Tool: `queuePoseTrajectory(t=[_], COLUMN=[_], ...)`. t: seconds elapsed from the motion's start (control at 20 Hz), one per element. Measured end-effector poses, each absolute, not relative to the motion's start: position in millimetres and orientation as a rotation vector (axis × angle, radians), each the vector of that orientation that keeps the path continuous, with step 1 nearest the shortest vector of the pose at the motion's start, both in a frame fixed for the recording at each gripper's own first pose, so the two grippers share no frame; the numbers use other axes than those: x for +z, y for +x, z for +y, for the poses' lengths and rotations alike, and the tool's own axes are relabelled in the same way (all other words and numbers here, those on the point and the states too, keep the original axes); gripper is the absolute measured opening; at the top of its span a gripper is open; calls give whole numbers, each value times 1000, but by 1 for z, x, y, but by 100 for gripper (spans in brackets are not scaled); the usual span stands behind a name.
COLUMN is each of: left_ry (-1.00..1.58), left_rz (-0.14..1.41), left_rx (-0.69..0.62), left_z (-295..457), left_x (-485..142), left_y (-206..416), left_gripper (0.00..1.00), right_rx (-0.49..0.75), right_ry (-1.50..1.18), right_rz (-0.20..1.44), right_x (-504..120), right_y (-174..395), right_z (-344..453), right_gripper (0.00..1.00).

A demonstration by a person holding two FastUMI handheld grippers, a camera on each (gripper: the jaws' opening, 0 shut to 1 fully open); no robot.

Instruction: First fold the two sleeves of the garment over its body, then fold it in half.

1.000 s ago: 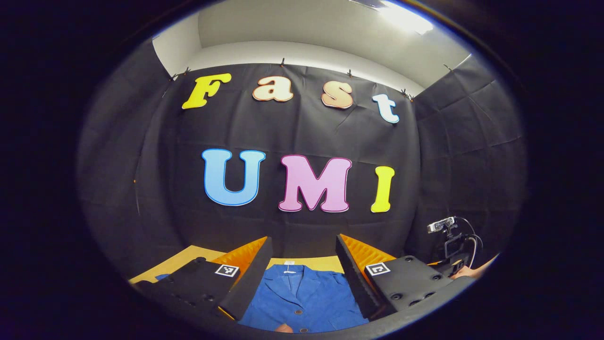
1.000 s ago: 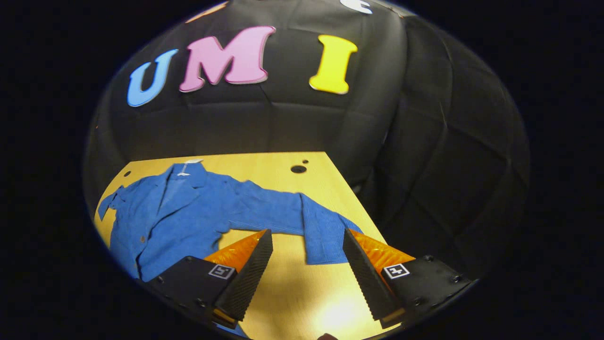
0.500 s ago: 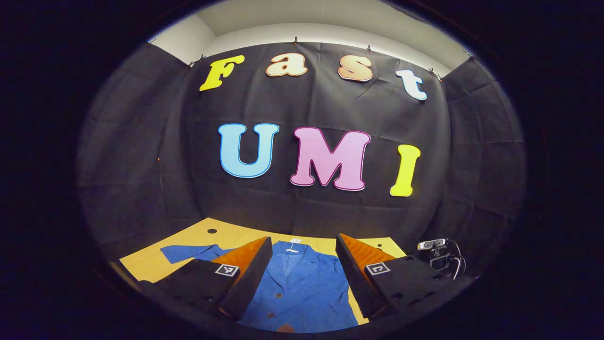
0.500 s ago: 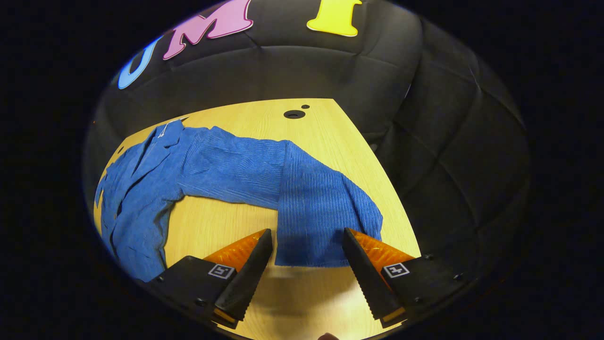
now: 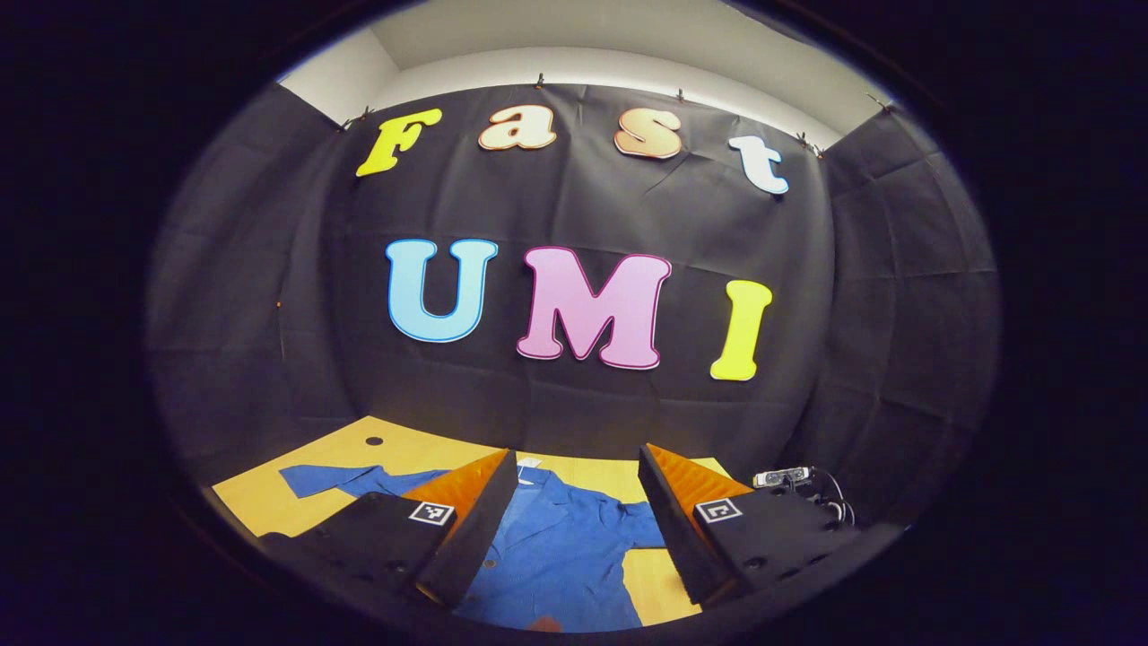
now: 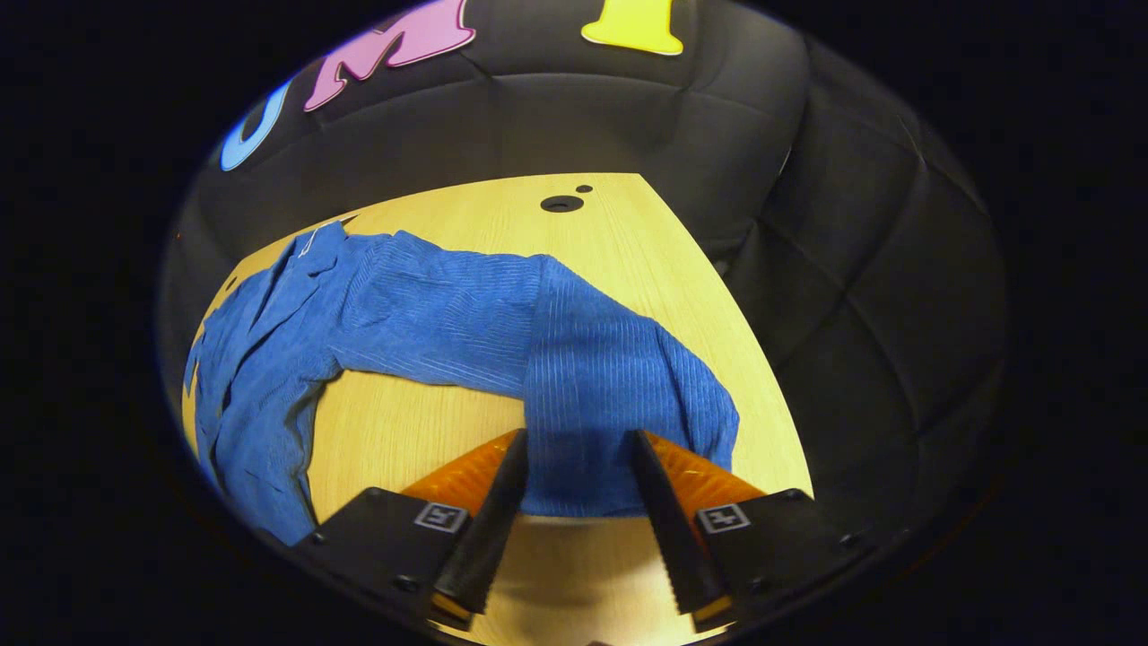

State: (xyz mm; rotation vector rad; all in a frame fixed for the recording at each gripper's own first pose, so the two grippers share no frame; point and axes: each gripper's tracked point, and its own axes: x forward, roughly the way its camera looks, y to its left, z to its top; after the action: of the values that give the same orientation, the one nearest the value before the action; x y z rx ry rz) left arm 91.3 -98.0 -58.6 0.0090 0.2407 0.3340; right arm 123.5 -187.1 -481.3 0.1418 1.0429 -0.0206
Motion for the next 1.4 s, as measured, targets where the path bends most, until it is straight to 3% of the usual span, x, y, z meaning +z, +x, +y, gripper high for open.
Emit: queuePoseTrajectory(t=[0.05,0.1,0.2,0.4,0.6,0.8,1.1,1.4], left_ry=[22,37,53,49,14,-65,-75,-90], left_rz=[232,224,213,181,197,199,142,137], left_rx=[321,313,307,321,343,328,287,346], left_z=[-96,-91,-77,-41,-7,11,42,95], left_x=[-55,-52,-44,-30,-42,-51,-42,-44], left_y=[90,87,79,57,41,39,38,9], left_gripper=[80,80,80,80,80,80,80,80], right_rx=[-28,-59,-95,-100,-114,-28,155,272], right_ry=[140,105,85,197,300,321,589,687], right_rz=[1047,1052,1054,1105,1039,967,941,1030], right_x=[-481,-483,-481,-478,-433,-369,-265,-232], right_y=[121,122,123,121,132,149,191,194], right_z=[-187,-193,-196,-190,-183,-154,-60,39], right_gripper=[70,75,8,8,8,8,7,7])
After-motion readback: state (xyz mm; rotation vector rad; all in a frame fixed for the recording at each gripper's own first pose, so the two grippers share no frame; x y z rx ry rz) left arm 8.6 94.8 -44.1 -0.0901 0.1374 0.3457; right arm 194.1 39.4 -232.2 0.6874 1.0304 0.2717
